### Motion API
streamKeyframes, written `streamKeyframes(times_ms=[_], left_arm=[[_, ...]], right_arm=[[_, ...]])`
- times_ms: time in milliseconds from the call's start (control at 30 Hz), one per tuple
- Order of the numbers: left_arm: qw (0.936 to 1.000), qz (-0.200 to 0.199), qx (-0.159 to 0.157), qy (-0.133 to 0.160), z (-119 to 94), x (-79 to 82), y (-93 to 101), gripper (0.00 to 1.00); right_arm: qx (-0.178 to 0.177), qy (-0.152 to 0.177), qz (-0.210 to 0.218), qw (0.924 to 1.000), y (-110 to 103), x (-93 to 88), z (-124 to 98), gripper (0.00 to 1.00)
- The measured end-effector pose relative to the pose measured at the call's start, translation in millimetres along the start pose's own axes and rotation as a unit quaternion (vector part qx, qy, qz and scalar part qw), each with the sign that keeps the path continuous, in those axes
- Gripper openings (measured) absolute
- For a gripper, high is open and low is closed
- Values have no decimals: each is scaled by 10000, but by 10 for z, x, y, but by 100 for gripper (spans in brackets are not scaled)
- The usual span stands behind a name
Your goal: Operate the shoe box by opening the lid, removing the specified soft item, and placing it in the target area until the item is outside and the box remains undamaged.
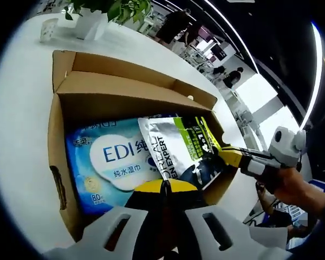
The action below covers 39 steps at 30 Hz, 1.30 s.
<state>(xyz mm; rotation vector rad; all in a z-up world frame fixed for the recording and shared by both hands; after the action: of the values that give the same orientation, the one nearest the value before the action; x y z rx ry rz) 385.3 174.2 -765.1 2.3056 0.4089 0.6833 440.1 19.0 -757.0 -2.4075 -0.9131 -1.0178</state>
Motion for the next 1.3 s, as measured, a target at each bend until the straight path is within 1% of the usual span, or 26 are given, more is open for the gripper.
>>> streamKeyframes(times_ms=[133,300,400,700,933,1067,1200,1300], left_arm=[[10000,11,4,-1,-1,-3,2,0],[10000,70,40,5,-9,-2,19,0],[10000,14,-4,47,-22,0,38,0],[9999,4,-28,108,-72,13,91,0],[9997,116,-122,167,-97,73,237,0],[9994,249,-193,161,-76,92,375,0],[9989,354,-272,159,-47,123,510,0],[9982,495,-315,127,-5,123,634,0]], right_arm=[[30,28,-15,10000,12,-6,-10,0],[62,100,94,9999,17,5,-14,0],[53,119,76,9999,26,9,-15,0],[68,289,108,9995,21,76,-77,0],[11,386,140,9992,84,80,-209,0],[-60,543,254,9982,172,108,-321,0],[-109,594,281,9978,251,100,-411,0],[-186,682,392,9967,324,83,-505,0]])
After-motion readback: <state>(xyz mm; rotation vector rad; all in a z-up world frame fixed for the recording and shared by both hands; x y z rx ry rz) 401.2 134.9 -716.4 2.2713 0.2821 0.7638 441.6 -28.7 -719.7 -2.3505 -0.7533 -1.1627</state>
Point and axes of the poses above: the point that each gripper's makers call its tool centre point, and the gripper's own axes: z roughly forward along the fingers, y roughly to its right, x roughly out of its top, the point moved 3 cm from there along -z, roughly backward along the fingers, and after that the axes turned 11 degrees about -z, right-handed, at the moved point
